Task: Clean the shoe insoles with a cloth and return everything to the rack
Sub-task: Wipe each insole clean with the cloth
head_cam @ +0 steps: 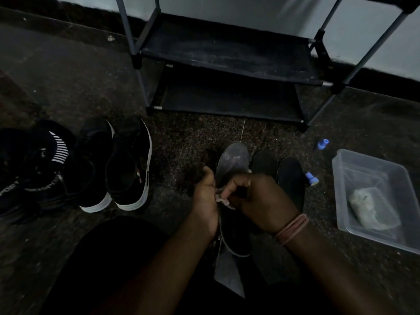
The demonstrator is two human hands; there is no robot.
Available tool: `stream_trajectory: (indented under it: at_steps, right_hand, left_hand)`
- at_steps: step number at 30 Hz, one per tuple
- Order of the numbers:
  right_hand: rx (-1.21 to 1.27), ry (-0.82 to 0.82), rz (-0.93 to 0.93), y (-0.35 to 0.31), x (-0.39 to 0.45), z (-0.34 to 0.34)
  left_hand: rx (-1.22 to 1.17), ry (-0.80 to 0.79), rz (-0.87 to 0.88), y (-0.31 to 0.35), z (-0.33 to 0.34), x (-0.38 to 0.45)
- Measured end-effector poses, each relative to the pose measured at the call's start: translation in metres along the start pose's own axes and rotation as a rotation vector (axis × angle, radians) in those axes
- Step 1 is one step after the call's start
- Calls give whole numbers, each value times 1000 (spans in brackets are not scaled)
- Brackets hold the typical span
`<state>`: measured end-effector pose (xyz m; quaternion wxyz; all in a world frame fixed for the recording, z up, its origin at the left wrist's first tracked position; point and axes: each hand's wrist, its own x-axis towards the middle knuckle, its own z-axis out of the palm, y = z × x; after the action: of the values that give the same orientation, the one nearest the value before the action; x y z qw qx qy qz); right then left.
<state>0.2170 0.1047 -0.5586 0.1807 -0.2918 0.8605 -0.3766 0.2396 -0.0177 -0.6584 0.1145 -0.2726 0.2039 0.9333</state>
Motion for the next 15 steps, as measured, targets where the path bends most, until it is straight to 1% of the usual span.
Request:
stream_trajectory:
  at_steps: [1, 4, 5, 6, 7, 9, 10, 12, 14, 15]
  right_hand:
    - [-38, 62, 9, 5, 1, 1]
    - [-241, 342, 20, 21, 6, 3]
    - [-261, 397, 9, 23, 6, 4]
    - [-237, 404, -8, 23, 6, 5]
    - [-167, 363, -20, 18, 4, 7]
    - [10, 214, -43, 4, -1, 10]
    - [61, 140, -57, -2, -2, 9]
    - [91, 12, -53, -5, -1, 0]
    - [126, -120, -16, -1, -2, -11]
    - [122, -150, 1, 2, -3, -16]
  left_hand:
    - [7, -14, -10, -1, 3, -2]
    - [67, -39, -86, -6, 10, -10]
    - [79, -65, -112, -7, 12, -12]
    - [75, -82, -118, -7, 14, -13]
    - [68, -81, -111, -5, 14, -14]
    - [70, -61, -75, 0, 11, -12]
    - [71, -56, -64, 3, 10, -12]
    - [55, -58, -88, 5, 9, -13]
    - [30, -28, -57, 7, 11, -15]
    - [24, -15, -39, 8, 13, -15]
